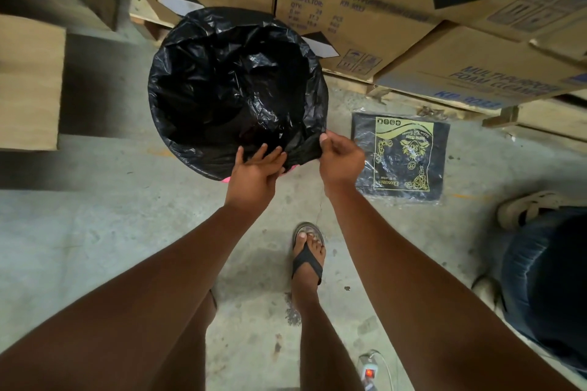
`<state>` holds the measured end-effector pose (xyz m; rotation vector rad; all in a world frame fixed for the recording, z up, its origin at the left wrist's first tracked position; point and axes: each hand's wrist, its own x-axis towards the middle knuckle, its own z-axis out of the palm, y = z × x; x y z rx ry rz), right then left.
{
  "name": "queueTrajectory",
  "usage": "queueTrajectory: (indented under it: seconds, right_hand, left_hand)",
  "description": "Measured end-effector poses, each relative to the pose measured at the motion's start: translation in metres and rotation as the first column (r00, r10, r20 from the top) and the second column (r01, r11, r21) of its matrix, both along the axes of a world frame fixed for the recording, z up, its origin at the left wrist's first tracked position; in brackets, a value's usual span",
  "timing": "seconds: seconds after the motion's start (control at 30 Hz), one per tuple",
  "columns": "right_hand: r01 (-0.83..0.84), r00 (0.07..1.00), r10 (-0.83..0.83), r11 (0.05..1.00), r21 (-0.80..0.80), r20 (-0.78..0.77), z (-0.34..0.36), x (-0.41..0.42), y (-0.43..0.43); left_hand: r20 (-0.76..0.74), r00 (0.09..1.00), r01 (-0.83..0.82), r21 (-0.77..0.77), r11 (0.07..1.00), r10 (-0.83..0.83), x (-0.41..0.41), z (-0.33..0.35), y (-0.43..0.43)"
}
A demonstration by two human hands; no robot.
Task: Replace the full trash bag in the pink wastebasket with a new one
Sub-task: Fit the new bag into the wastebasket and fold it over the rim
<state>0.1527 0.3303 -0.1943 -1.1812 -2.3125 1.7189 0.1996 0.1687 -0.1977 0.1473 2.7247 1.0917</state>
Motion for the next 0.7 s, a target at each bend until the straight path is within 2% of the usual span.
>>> queueTrajectory:
  seconds: [0.07,0.23,0.3,0.37,0.47,0.53,0.6,0.63,0.7]
  right_hand:
    - [0.133,0.989,-0.120,0.977,-0.167,0.086,-0.006,0.003,-0.001]
    - [0.192,0.963,-0.126,0.939,-0.285,0.237,-0.014,-0.001,-0.010]
    - [0.167,0.949,-0.083,0.951,-0.261,0.305,-0.018,-0.010,-0.013]
    - [0.091,0.939,-0.026,0.981,-0.173,0.344,-0.022,-0.016,-0.014]
    - [-0.017,0.965,0.002,0.998,0.053,0.263,-0.010,-0.006,-0.014]
    - [-0.069,0.996,0.055,0.976,0.207,0.073,0.005,0.011,-0.018]
    - [-0.137,0.983,0.167,0.947,0.289,-0.080,0.017,0.031,-0.029]
    - [-0.145,0.983,0.170,0.954,0.261,-0.075,0.020,0.041,-0.037]
    - [-0.056,0.994,0.051,0.997,0.053,0.092,0.025,0.053,-0.052]
  left_hand:
    - [0.004,1.000,-0.009,0.046,0.999,0.009,0.002,0.000,-0.001]
    - [-0.117,0.993,0.008,0.094,0.995,0.003,-0.001,0.002,-0.007]
    - [-0.170,0.984,0.063,0.084,0.994,-0.047,-0.001,0.003,-0.010]
    - [-0.233,0.965,0.129,0.010,0.992,-0.123,0.000,0.004,-0.016]
    - [-0.250,0.956,0.115,-0.154,0.981,-0.151,0.008,0.012,-0.025]
    - [-0.219,0.967,0.084,-0.193,0.978,-0.127,0.017,0.017,-0.031]
    - [-0.187,0.977,0.059,-0.221,0.973,-0.101,0.024,0.019,-0.040]
    - [-0.175,0.981,0.039,-0.242,0.969,-0.083,0.026,0.020,-0.045]
    - [-0.155,0.987,0.000,-0.277,0.961,-0.045,0.028,0.020,-0.056]
